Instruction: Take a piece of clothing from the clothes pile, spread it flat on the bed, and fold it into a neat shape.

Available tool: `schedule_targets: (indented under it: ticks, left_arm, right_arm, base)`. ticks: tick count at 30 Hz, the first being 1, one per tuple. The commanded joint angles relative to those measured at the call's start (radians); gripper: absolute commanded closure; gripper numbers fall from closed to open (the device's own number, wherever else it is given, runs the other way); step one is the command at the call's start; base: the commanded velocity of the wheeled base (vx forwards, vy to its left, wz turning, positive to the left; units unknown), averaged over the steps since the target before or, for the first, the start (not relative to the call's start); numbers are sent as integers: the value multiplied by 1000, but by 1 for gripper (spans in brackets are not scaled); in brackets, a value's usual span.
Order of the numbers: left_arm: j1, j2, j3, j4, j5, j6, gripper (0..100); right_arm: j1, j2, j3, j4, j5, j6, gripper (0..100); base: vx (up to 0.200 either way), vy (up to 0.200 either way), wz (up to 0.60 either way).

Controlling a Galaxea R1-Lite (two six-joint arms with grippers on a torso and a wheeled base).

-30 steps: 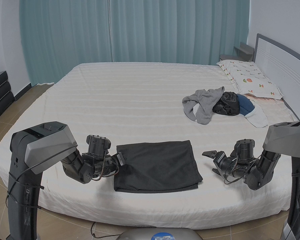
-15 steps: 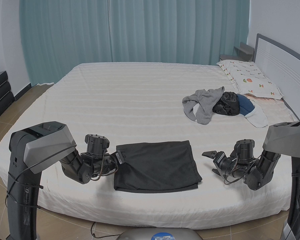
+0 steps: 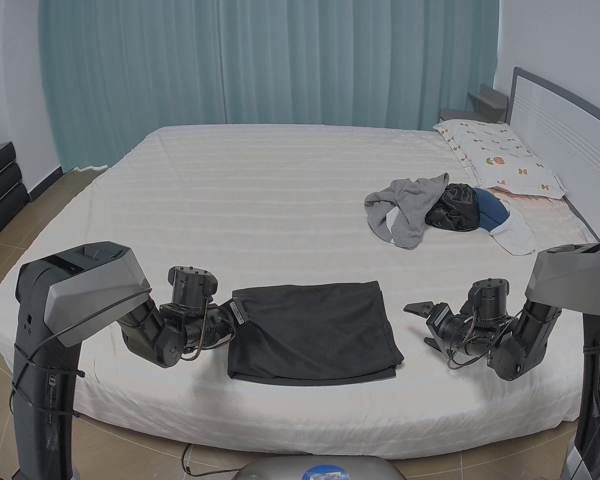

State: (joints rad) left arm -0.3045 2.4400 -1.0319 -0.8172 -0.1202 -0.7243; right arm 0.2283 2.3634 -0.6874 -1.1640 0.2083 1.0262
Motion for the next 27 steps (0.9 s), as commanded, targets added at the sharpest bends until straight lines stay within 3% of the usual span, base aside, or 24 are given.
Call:
schedule_targets:
  ticks: [1, 6, 27]
  left_arm:
    - [-2, -6, 0, 3, 8, -1, 100]
    - [-1, -7, 4, 0, 8, -3, 100]
    - [7, -30, 23, -3, 8, -29, 100]
  right_arm:
    - [0, 2, -1, 0, 0, 0, 0]
    - [0, 2, -1, 0, 0, 0, 0]
    - [0, 4, -1, 1, -1, 0, 0]
  base:
    - [0, 0, 0]
    - [0, 0, 0]
    - [0, 200, 0]
